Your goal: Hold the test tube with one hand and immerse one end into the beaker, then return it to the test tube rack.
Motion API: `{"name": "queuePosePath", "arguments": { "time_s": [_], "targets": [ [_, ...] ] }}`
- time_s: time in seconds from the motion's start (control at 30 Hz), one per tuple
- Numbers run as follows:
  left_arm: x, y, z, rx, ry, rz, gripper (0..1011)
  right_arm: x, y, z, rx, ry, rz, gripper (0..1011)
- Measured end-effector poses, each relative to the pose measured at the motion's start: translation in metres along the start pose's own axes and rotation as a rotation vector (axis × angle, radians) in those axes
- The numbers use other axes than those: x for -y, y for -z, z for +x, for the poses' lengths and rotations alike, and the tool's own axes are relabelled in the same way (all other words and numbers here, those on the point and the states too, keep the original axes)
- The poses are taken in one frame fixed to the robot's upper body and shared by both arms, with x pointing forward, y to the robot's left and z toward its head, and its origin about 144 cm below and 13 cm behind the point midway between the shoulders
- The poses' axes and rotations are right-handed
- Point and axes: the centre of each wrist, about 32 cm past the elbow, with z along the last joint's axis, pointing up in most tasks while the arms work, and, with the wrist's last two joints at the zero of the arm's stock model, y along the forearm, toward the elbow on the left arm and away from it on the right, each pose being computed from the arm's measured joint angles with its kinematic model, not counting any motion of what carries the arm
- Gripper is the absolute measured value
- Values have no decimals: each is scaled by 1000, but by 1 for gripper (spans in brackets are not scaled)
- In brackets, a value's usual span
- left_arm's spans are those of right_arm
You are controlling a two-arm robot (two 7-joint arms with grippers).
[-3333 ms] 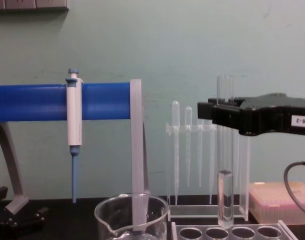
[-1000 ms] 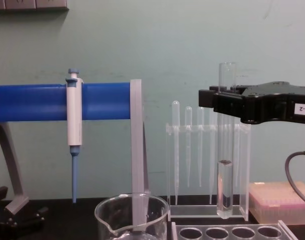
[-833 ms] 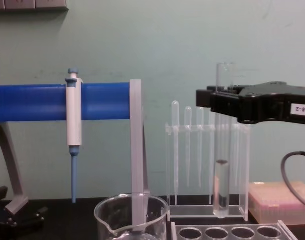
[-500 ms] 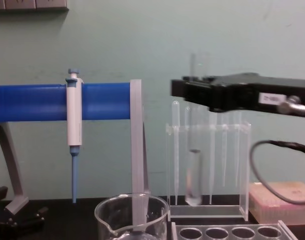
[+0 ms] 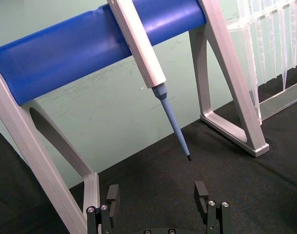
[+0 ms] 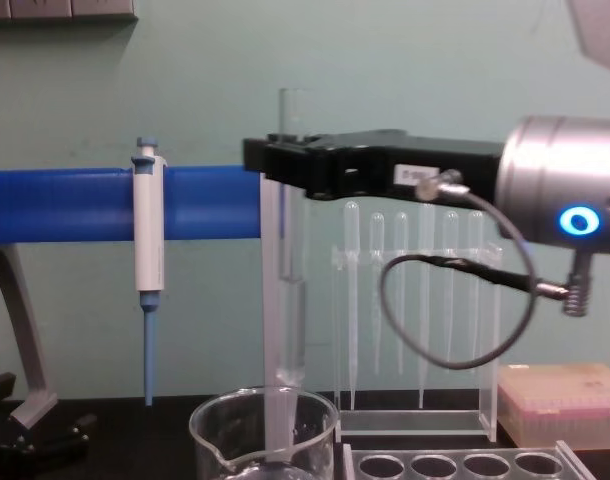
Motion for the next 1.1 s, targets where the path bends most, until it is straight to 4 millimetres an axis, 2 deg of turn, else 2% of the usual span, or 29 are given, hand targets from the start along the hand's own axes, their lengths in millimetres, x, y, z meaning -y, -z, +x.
{"name": "queuePosePath", "arguments": {
  "time_s": [0.17, 0.43, 0.73, 1.1],
  "targets": [
    [0, 0, 0, 0, 0, 0, 1000, -11, 8, -3, 2, -9, -15, 226],
    [0, 0, 0, 0, 0, 0, 1000, -21, 31, -6, -5, -8, -46, 227],
    [0, 0, 0, 0, 0, 0, 1000, -20, 55, -15, -36, -13, -74, 226],
    [0, 0, 0, 0, 0, 0, 1000, -19, 75, -21, -53, -13, -93, 226]
  ]
}}
